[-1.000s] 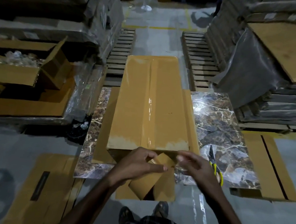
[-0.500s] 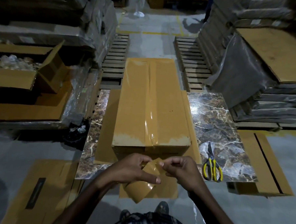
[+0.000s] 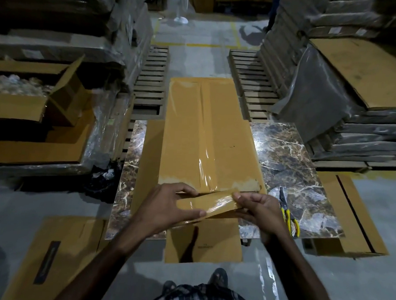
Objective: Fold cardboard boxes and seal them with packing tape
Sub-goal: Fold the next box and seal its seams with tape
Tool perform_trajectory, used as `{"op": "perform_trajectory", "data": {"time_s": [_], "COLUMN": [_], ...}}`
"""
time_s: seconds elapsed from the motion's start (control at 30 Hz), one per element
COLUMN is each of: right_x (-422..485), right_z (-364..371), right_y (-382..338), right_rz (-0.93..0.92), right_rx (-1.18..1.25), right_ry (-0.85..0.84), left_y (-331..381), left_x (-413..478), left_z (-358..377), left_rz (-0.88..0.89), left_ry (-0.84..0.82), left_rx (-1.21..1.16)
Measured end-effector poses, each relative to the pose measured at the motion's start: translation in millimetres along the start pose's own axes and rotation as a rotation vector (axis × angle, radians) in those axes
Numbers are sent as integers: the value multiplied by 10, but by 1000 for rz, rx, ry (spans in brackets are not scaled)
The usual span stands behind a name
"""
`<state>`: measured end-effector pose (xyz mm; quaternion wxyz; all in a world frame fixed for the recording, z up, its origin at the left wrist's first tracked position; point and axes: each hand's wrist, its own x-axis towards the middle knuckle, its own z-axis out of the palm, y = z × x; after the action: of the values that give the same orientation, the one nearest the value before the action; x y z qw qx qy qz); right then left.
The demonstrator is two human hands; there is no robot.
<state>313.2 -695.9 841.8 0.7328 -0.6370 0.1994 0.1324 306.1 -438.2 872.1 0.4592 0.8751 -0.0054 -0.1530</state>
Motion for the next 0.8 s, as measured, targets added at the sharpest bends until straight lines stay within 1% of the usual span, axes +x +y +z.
{"op": "perform_trajectory", "data": {"time_s": [0.07, 0.13, 0.27, 0.37, 0.43, 0.47, 0.57, 0.8], "right_x": [72, 123, 192, 297, 360, 386, 446, 522], "right_z": [-242, -498, -754, -846, -921, -946, -941, -809], "right_y": [-85, -144, -147, -143, -132, -124, -63, 42], "right_rz": [1, 8, 50, 70, 80, 85, 90, 51], "right_rx": [53, 83, 85, 134, 152, 148, 123, 126], "right_ry": [87, 123, 158, 219, 271, 283, 256, 247], "left_y": [-150, -311, -429, -511, -576, -600, -671, -894], "left_x": [57, 90, 147, 228, 263, 273, 278, 334], "left_z": [-163, -359, -639, -819, -943, -997, -1082, -1102], "left_rz": [-38, -52, -9, 5, -25, -13, 48, 55], "left_ry": [52, 72, 7, -48, -43, -39, -31, -14], "left_rx": [17, 9, -38, 17, 39, 54, 44, 19]}}
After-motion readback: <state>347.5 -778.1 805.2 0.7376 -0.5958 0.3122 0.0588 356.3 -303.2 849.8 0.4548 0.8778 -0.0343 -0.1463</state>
